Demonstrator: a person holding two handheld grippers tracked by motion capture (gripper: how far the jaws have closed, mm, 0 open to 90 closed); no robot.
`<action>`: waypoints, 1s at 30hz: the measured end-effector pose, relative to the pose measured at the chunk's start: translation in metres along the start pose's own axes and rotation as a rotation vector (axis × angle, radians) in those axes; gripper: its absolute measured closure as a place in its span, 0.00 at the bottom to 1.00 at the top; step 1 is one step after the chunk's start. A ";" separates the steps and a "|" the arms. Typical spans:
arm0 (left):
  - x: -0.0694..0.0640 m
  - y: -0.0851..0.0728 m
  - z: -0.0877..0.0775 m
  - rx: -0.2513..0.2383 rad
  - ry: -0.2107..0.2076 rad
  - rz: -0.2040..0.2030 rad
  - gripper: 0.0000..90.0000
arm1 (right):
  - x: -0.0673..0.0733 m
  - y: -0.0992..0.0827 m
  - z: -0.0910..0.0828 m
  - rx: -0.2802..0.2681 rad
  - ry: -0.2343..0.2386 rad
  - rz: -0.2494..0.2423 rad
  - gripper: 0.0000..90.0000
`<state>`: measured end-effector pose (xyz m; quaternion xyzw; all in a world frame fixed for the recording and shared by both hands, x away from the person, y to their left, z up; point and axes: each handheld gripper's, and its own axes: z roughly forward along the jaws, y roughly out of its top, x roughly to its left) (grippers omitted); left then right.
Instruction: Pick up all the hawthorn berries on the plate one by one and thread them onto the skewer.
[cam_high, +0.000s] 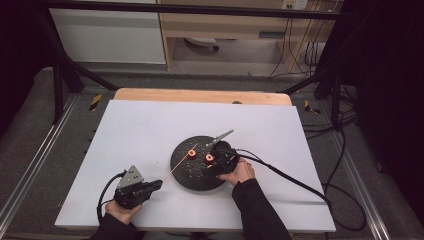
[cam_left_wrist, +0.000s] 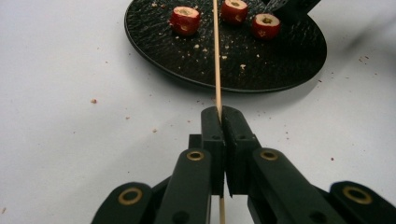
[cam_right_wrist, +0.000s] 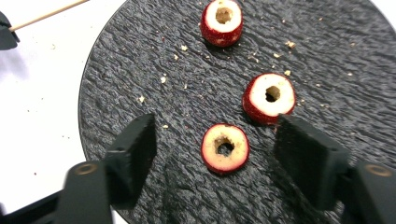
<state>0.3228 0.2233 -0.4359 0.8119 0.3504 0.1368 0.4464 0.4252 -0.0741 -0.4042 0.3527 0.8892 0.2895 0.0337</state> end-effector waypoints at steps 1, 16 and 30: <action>0.000 0.000 0.000 0.000 0.000 0.000 0.97 | -0.001 0.001 0.001 0.007 0.010 0.014 0.40; 0.000 0.000 0.000 0.002 -0.001 0.006 0.97 | -0.010 0.002 0.012 0.096 0.014 0.054 0.63; -0.002 0.000 0.000 0.002 0.000 0.011 0.97 | -0.012 0.003 0.013 0.116 0.029 0.082 0.68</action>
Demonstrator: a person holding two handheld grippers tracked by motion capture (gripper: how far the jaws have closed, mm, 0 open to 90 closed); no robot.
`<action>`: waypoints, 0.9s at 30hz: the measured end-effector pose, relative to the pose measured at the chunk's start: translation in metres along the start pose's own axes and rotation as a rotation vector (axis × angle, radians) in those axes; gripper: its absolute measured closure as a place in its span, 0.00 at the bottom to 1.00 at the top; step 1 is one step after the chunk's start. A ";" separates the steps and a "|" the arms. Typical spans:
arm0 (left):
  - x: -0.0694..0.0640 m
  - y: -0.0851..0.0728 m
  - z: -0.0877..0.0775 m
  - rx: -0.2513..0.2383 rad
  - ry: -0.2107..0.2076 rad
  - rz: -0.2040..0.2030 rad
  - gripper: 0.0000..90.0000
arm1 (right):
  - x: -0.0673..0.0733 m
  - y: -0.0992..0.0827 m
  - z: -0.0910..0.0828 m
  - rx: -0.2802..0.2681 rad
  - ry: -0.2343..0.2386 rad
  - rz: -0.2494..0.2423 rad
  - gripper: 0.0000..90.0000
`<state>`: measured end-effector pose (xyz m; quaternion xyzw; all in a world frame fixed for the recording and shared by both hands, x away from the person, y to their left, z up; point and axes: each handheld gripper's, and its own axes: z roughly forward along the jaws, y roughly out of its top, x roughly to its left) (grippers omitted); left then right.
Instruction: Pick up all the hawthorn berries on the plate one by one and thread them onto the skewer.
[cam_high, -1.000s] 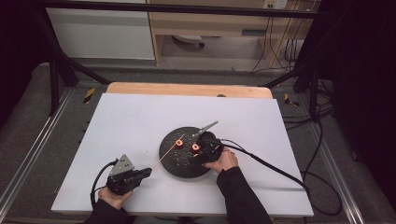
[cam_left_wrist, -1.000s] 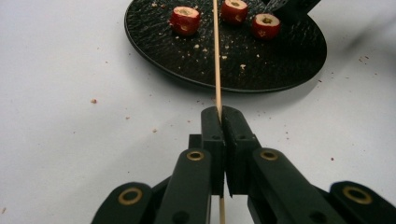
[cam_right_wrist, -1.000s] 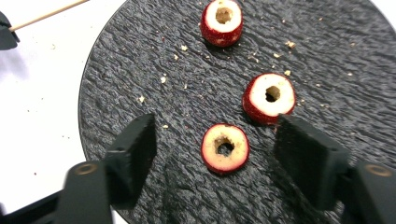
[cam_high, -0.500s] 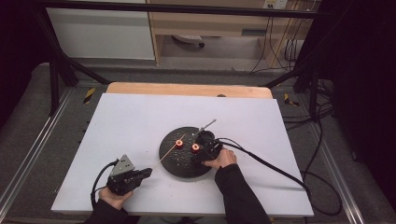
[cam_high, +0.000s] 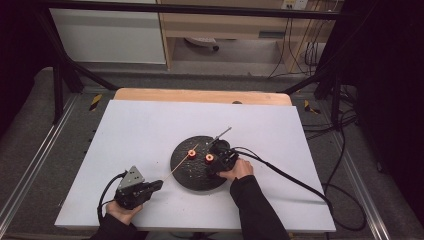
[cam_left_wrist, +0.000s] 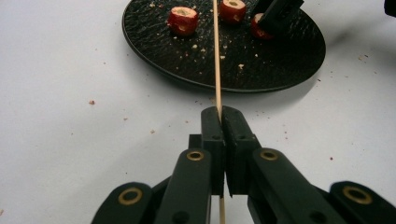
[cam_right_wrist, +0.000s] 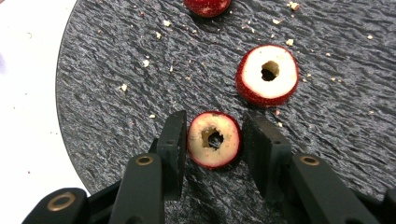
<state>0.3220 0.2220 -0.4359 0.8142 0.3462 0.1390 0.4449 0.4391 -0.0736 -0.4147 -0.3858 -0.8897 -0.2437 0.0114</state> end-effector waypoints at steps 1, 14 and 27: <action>0.000 0.000 0.000 -0.001 0.000 0.001 0.97 | 0.001 0.000 -0.001 0.000 0.001 0.008 0.69; -0.003 0.000 -0.002 -0.023 0.005 0.004 0.97 | 0.003 -0.001 -0.025 -0.095 0.019 0.024 0.69; -0.007 0.000 -0.002 -0.056 0.013 -0.003 0.97 | 0.004 -0.007 -0.038 -0.275 0.060 0.044 0.69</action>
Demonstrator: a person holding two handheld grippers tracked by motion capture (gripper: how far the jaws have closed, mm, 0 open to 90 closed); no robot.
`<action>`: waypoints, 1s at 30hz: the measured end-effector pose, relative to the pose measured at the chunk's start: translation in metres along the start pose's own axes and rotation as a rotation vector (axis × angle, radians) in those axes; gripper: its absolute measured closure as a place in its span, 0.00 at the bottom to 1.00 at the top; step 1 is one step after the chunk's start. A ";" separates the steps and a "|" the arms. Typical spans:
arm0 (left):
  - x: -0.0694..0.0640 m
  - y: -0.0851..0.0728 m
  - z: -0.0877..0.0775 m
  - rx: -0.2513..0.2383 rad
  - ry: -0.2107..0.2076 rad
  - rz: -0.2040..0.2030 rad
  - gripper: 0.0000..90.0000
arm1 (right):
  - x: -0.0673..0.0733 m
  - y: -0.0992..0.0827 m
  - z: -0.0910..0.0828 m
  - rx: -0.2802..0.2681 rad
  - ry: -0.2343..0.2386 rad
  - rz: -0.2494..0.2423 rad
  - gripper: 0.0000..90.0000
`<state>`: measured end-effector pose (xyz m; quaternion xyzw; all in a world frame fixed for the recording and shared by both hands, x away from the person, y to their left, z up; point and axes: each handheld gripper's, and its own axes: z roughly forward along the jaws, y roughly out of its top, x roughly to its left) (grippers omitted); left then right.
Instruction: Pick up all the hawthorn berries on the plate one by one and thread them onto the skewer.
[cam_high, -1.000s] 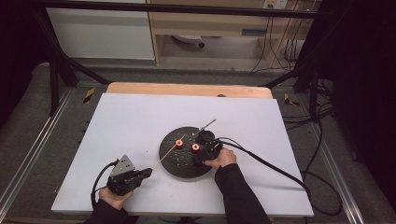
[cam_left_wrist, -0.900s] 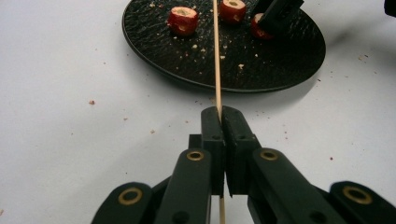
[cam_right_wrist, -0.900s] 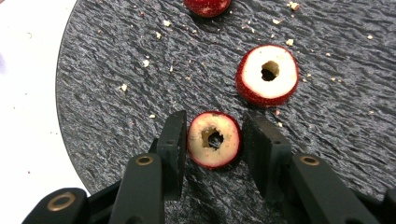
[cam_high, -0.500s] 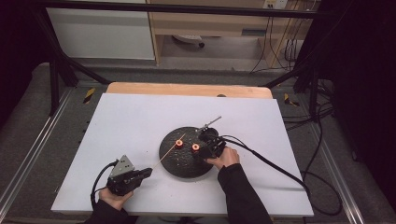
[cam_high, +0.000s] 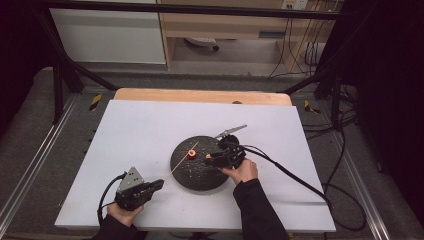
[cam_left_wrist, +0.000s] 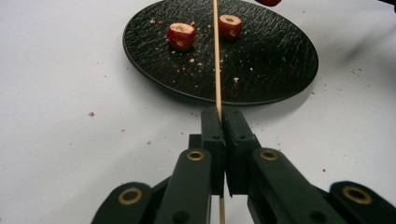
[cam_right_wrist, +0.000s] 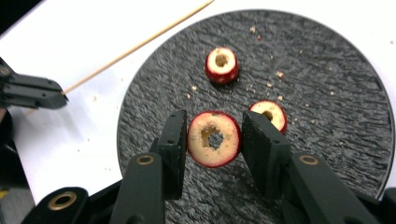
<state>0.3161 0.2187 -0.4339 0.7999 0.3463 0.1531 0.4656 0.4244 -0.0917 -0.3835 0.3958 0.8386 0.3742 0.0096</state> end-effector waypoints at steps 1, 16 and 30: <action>0.000 0.000 0.000 -0.002 0.000 0.000 0.97 | 0.000 -0.001 -0.001 -0.016 0.007 0.007 0.69; -0.006 -0.001 0.002 -0.023 -0.003 -0.005 0.97 | -0.008 -0.018 -0.013 -0.286 0.073 0.114 0.69; -0.008 -0.002 0.002 -0.049 0.003 -0.022 0.97 | -0.008 -0.019 -0.013 -0.476 0.084 0.186 0.69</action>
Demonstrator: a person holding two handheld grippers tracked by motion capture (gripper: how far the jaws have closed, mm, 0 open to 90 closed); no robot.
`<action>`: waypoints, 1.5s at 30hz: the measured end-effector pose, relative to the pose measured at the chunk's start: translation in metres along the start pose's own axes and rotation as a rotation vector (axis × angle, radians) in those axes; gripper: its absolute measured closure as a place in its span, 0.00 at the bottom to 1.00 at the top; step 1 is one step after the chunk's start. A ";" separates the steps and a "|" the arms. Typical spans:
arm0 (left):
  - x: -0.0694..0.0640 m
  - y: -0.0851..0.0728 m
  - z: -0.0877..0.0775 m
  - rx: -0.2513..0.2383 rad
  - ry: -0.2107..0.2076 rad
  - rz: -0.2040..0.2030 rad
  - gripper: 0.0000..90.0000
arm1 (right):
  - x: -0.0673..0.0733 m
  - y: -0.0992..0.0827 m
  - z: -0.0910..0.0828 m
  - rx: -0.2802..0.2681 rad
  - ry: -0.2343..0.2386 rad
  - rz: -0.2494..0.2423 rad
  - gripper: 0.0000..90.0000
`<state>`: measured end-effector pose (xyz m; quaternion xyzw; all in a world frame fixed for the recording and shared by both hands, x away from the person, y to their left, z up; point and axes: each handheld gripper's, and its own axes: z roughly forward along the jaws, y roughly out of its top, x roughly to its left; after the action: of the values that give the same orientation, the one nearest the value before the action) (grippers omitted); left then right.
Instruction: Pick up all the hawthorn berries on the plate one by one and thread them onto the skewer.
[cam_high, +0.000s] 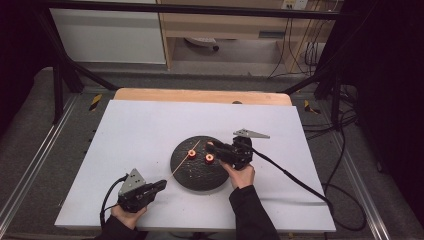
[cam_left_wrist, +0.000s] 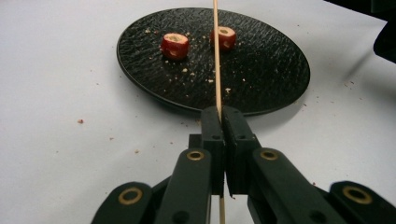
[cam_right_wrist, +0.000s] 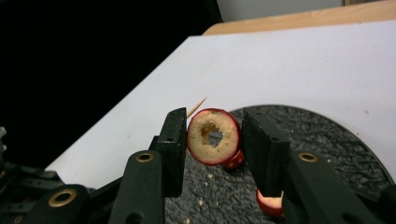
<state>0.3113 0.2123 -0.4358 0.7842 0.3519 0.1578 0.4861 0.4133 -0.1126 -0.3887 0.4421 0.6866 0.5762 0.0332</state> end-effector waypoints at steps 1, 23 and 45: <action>0.000 0.000 0.000 -0.001 0.000 -0.003 0.97 | 0.000 0.000 0.000 -0.014 0.003 0.004 0.69; 0.001 0.000 0.000 -0.021 -0.002 -0.024 0.97 | -0.008 0.005 0.018 -0.238 0.027 0.156 0.69; -0.009 0.002 0.008 -0.056 -0.041 -0.082 0.97 | -0.007 -0.004 0.028 -0.350 0.042 0.209 0.69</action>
<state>0.3110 0.2003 -0.4369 0.7583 0.3693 0.1315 0.5208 0.4307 -0.0955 -0.4040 0.4864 0.5268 0.6962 0.0352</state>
